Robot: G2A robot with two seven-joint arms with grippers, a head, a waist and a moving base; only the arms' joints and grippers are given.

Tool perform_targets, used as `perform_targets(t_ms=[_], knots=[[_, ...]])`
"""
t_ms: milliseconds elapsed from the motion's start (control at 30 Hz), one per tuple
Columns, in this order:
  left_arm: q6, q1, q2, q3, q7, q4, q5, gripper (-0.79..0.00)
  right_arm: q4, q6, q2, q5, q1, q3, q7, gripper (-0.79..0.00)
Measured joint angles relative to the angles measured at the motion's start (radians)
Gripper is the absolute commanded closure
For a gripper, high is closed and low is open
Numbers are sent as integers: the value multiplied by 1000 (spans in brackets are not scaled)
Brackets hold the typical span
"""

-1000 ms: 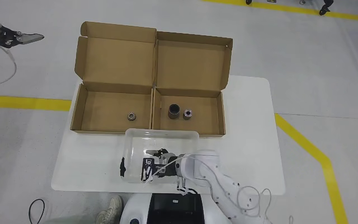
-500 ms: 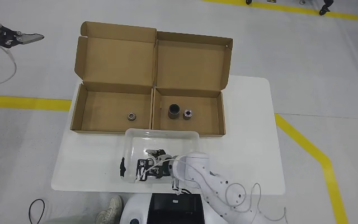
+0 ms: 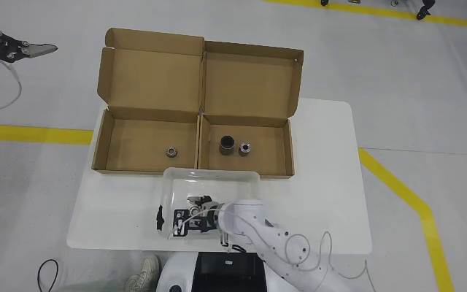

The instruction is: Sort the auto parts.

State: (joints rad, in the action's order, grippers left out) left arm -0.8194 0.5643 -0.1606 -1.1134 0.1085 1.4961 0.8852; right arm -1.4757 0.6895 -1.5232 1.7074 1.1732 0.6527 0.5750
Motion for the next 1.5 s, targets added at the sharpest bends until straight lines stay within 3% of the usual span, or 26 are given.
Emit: perform_targets(t_ms=[67, 167, 333, 467, 633, 833, 1167, 1367, 1500], knots=[[0, 0, 0, 0, 0, 0, 0, -785, 15, -6, -2, -6, -9, -4, 2, -391], [0, 0, 0, 0, 0, 0, 0, -785, 32, -15, -6, -11, -18, -11, 14, -345], [0, 0, 0, 0, 0, 0, 0, -785, 38, -27, -8, -16, -25, -16, 27, -83], [0, 0, 0, 0, 0, 0, 0, -785, 25, -44, -5, -12, -24, -10, 36, 0], [0, 0, 0, 0, 0, 0, 0, -785, -4, -67, 2, -31, -14, 18, -9, 0], [0, 0, 0, 0, 0, 0, 0, -785, -36, -66, 22, -94, 17, 90, -159, 0], [0, 0, 0, 0, 0, 0, 0, -785, -42, 87, 70, -179, 66, 219, -621, 0], [0, 0, 0, 0, 0, 0, 0, -785, -73, 111, 85, -177, 57, 255, -773, 0], [0, 0, 0, 0, 0, 0, 0, -785, -117, 109, 92, -210, 51, 283, -812, 0]])
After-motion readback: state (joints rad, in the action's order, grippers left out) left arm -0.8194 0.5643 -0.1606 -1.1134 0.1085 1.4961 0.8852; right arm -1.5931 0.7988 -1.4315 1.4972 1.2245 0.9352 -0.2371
